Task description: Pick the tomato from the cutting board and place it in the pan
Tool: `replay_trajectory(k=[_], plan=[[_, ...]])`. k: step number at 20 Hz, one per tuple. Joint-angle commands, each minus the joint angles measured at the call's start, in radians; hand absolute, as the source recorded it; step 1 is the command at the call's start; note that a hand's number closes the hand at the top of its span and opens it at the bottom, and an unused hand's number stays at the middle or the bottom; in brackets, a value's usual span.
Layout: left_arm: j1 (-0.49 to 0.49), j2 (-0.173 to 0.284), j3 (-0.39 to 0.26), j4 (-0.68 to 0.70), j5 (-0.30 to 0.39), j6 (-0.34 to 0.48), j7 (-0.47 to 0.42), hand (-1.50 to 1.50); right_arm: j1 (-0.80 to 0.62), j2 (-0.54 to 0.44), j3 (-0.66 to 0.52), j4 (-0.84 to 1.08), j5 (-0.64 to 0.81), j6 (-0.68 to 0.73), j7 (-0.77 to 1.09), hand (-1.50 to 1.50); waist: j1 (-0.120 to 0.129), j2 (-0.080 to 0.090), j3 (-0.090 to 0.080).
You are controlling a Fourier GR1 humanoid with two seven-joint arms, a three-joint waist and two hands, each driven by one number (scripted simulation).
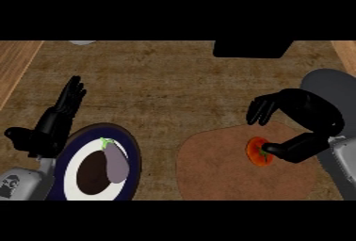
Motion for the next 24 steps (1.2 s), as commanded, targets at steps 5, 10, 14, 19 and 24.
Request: replay_trajectory(k=[5,10,14,19,24], plan=[[0.008,-0.031,0.031,0.001,0.002,0.076,0.037,0.0,0.061,-0.178,-0.19,0.093,0.228,0.065,-0.549,-1.5,-0.021,-0.006,0.002],[-0.044,-0.03,0.03,0.011,-0.005,0.081,0.081,0.0,0.003,-0.362,-0.18,0.136,0.332,0.067,-0.683,-1.5,-0.007,-0.006,-0.002],[-0.074,-0.035,0.037,0.034,-0.014,0.088,0.093,0.0,0.004,-0.482,-0.117,0.114,0.485,-0.035,-0.762,-1.5,-0.015,-0.008,-0.004],[-0.054,-0.052,0.027,-0.004,-0.034,0.108,0.117,0.0,-0.03,-0.525,-0.081,0.134,0.481,-0.078,-0.806,-1.5,-0.016,-0.018,-0.006],[-0.095,-0.055,0.058,0.059,-0.042,0.074,0.089,0.0,-0.087,-0.471,-0.015,0.125,0.538,-0.188,-0.786,-1.5,-0.021,-0.015,-0.008]])
